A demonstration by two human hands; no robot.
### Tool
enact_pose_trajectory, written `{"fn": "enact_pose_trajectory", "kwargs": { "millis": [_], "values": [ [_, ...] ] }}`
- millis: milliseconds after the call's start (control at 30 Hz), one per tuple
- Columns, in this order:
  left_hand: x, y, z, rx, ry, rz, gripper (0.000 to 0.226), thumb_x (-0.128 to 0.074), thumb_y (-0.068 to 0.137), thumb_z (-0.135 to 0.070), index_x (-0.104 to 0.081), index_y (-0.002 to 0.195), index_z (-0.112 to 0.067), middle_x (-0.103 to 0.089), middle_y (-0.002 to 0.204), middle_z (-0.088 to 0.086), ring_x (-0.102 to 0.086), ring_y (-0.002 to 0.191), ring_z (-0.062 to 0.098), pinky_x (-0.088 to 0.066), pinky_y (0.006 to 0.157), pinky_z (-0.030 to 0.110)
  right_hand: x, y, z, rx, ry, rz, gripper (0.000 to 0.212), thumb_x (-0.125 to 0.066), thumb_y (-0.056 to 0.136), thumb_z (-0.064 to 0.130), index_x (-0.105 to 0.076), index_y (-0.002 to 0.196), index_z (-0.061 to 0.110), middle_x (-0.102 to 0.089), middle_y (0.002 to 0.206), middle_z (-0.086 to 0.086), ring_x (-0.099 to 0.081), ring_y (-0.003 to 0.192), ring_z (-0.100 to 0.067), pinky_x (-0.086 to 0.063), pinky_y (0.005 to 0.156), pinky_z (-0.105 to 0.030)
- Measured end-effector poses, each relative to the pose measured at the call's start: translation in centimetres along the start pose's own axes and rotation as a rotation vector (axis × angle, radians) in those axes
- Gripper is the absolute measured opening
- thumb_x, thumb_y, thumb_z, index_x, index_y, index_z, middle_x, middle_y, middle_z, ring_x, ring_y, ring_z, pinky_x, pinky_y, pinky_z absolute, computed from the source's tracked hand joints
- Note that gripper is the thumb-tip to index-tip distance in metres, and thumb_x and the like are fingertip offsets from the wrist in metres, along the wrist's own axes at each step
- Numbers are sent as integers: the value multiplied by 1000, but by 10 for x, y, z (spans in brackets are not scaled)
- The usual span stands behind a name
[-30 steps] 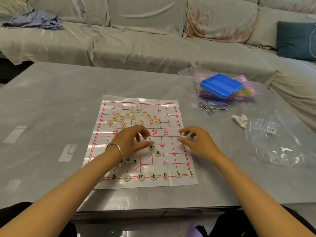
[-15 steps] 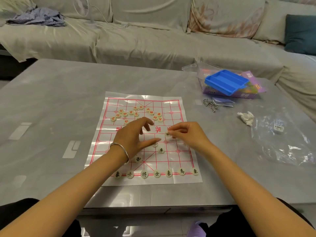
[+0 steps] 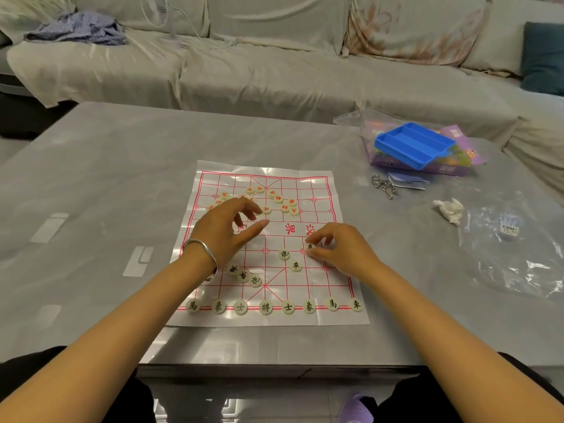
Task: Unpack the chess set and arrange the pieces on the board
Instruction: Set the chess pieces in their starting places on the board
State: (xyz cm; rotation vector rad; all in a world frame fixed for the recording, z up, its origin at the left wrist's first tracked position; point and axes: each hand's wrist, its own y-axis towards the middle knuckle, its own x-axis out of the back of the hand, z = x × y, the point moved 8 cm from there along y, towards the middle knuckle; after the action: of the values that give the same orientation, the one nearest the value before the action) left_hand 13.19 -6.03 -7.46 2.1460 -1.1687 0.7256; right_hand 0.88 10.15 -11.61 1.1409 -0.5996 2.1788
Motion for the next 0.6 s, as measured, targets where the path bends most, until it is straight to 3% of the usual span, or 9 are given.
{"fn": "enact_pose_trajectory", "kwargs": {
  "millis": [300, 467, 600],
  "values": [
    [-10, -2, 9, 46, -7, 98, 22, -59, 84, -39, -58, 101, -26, -57, 96, -10, -53, 85, 11, -52, 77, 29, -7, -3, 13, 71, 28, 0, 29, -67, 84, 31, -67, 112, 23, -61, 117, 4, -50, 94, -7, -39, 81, -17],
    [-18, -5, 9, 65, 2, 153, 17, -58, 86, -39, -57, 98, -28, -58, 98, -9, -54, 87, 12, -52, 80, 32, -14, -1, 27, 115, -15, -22, 32, -65, 83, 39, -66, 113, 27, -58, 121, 7, -48, 108, -10, -39, 95, -28],
    [-19, -7, 8, 81, 3, 158, 20, -56, 87, -38, -59, 102, -24, -57, 99, -8, -54, 89, 13, -51, 81, 32, -23, 4, 30, 103, -47, -7, 32, -67, 80, 42, -69, 109, 26, -60, 115, 6, -46, 106, -11, -34, 91, -27]
  ]
}}
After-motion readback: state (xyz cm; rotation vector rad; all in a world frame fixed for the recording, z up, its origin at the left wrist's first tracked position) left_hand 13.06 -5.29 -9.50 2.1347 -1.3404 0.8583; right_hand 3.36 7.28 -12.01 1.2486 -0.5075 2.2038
